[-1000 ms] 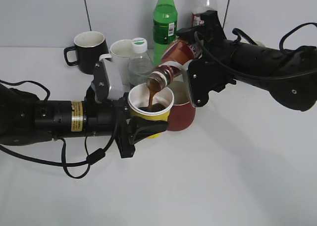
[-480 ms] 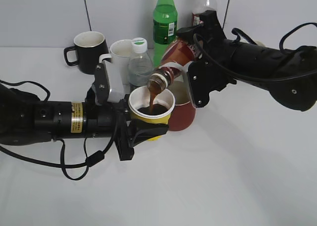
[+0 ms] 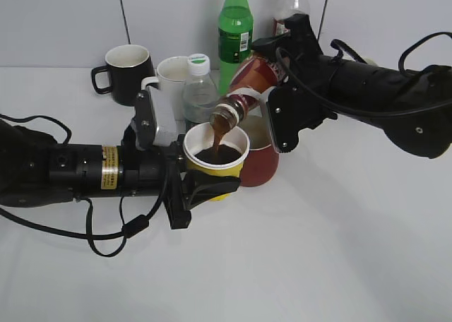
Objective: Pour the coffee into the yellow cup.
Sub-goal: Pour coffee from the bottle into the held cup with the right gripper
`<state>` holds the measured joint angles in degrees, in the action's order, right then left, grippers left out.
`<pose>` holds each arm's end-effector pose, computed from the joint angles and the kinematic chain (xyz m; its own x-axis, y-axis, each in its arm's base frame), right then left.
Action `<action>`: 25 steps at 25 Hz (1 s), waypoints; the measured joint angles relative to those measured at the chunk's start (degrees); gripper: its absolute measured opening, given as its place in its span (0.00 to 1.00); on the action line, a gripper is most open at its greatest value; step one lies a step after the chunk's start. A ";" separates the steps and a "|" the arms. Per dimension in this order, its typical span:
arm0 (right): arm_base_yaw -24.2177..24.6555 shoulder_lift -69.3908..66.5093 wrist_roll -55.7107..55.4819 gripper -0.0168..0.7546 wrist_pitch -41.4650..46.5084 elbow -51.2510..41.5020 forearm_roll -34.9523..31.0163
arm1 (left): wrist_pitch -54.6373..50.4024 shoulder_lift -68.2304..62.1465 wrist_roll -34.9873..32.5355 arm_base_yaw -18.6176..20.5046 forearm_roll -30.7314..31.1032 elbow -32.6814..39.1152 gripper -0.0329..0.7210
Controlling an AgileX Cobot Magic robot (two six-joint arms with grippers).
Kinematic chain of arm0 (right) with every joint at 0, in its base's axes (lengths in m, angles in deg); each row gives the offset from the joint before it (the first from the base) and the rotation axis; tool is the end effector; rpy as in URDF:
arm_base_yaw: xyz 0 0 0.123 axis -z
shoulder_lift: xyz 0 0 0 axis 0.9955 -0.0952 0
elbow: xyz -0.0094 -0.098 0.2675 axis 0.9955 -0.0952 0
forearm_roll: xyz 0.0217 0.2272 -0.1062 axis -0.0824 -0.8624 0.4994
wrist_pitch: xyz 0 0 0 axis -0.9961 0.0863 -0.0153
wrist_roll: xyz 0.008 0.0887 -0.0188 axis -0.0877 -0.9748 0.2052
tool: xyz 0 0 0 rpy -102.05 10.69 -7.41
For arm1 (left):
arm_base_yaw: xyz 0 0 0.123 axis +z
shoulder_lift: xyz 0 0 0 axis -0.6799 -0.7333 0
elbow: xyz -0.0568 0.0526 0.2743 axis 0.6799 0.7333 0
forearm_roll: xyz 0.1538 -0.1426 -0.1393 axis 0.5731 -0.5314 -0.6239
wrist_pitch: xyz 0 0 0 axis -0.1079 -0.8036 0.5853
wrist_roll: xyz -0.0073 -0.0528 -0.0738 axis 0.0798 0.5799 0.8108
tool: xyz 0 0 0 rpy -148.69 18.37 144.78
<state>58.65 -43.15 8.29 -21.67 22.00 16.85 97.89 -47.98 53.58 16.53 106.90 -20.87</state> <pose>0.3275 0.1788 0.1844 0.6262 -0.7682 0.1332 -0.0864 -0.2382 -0.9674 0.2683 -0.2061 0.1173 -0.0629 0.2924 -0.9542 0.9692 0.2459 0.0115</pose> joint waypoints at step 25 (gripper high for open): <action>0.00 0.01 -10.87 0.70 -1.64 0.00 -4.11 | 3.52 0.00 0.00 0.00 -3.02 0.00 0.51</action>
<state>58.65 -43.14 -2.58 -23.31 22.00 12.74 101.42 -47.98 53.58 16.53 103.88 -20.87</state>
